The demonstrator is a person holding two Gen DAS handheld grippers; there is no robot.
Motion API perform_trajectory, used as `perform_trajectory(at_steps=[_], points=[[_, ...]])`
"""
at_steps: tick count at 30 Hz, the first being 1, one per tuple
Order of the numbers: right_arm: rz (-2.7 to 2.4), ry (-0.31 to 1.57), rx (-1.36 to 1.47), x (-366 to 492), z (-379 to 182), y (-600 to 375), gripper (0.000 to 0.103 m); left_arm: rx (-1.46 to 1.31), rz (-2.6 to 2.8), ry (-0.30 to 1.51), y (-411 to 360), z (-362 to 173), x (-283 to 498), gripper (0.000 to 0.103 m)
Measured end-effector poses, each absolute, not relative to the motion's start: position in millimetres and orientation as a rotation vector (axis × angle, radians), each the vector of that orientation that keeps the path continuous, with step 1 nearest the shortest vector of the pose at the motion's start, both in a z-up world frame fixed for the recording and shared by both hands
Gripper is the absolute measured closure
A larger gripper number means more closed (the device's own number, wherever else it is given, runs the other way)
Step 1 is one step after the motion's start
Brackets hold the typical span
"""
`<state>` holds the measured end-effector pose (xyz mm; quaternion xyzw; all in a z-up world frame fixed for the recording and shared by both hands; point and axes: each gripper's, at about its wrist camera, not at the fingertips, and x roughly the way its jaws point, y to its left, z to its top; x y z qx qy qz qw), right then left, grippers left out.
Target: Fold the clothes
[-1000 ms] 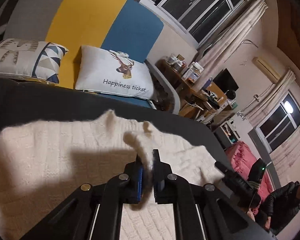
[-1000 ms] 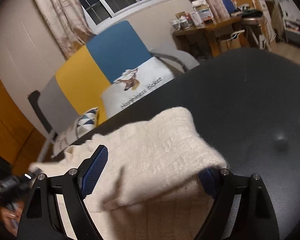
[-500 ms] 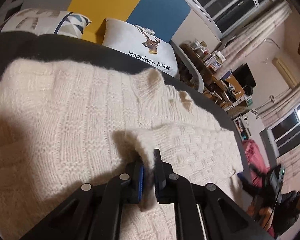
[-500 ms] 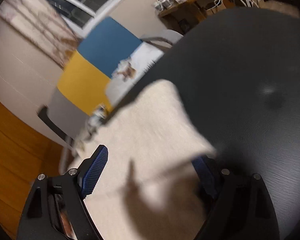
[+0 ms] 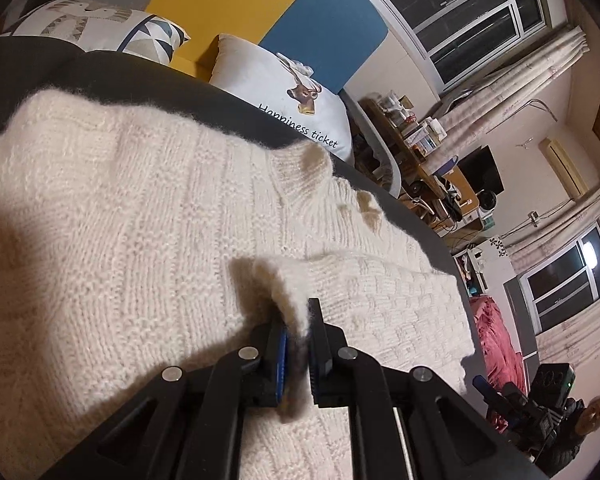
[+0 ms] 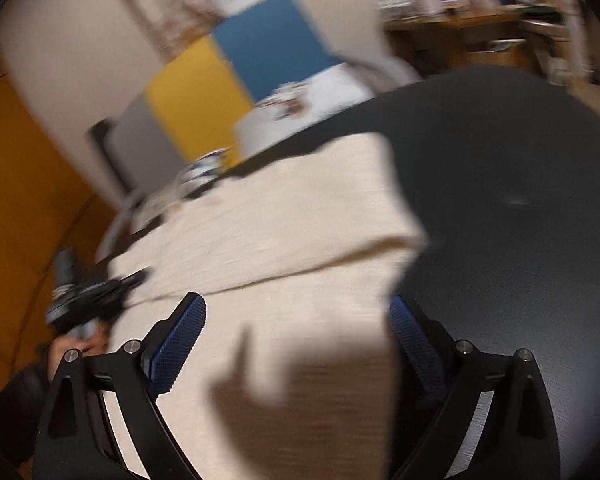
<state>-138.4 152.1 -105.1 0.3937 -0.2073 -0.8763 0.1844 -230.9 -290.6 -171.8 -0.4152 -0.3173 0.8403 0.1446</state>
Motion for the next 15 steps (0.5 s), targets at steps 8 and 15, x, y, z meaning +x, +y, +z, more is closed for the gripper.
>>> perform_trajectory(at_steps=[8, 15], points=[[-2.412, -0.989, 1.076, -171.4, -126.7, 171.3, 0.008, -1.184, 2.421, -0.926, -292.0, -173.0, -228.8, 0.094], [-2.408, -1.199, 0.976, -195.3, -129.9, 181.1, 0.007, -1.196, 2.414, -0.904, -289.9, -170.4, -230.2, 0.095]])
